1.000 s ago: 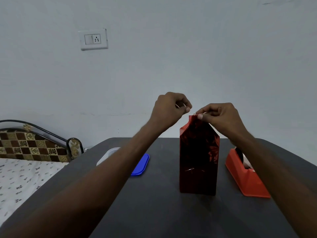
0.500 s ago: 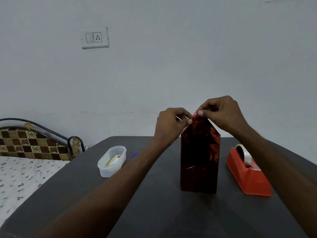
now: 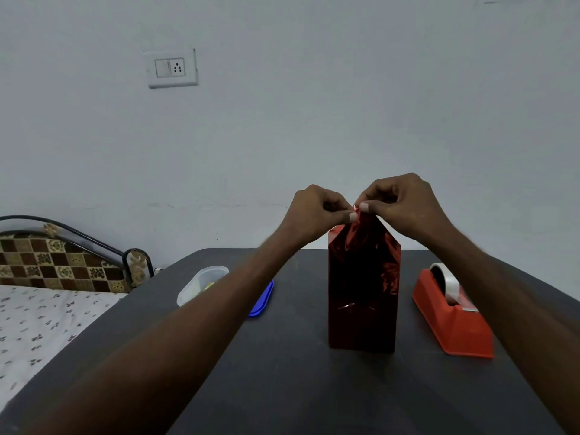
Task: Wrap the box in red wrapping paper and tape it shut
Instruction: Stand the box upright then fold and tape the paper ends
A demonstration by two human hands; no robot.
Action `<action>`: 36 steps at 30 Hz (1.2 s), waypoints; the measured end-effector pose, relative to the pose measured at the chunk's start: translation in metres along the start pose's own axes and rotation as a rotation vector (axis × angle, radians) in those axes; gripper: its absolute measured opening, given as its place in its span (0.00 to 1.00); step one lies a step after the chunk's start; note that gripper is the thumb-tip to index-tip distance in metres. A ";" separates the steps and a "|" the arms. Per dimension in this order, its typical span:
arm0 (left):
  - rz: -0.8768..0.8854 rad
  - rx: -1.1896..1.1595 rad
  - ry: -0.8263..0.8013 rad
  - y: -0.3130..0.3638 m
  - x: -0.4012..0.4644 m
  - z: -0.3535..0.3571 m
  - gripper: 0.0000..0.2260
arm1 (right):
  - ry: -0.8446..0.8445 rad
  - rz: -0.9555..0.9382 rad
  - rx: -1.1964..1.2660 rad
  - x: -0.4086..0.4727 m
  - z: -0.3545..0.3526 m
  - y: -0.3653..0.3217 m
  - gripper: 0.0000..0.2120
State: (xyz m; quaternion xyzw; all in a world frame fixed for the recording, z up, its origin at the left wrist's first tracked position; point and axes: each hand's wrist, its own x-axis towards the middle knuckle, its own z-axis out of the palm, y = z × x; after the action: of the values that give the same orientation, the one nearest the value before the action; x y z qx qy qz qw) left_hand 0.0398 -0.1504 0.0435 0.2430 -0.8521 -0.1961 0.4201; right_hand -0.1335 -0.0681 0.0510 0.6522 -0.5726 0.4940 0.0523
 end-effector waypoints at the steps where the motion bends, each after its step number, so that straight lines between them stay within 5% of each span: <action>1: -0.001 0.000 -0.008 0.000 0.001 -0.001 0.04 | -0.001 0.001 0.004 0.000 0.001 0.000 0.04; 7: -0.063 -0.046 -0.067 -0.003 0.011 -0.002 0.05 | 0.132 0.073 0.051 0.000 -0.005 0.005 0.05; 20: -0.154 -0.170 -0.168 -0.016 0.029 0.005 0.07 | -0.169 0.214 0.127 -0.007 -0.018 0.047 0.09; 36: -0.230 -0.094 -0.169 -0.023 0.046 0.013 0.07 | -0.133 0.275 0.290 0.004 0.003 0.067 0.05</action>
State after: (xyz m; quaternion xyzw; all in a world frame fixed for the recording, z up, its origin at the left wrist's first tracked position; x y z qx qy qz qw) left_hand 0.0105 -0.1934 0.0522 0.3019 -0.8406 -0.3026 0.3326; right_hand -0.1855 -0.0951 0.0191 0.5998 -0.5812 0.5296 -0.1481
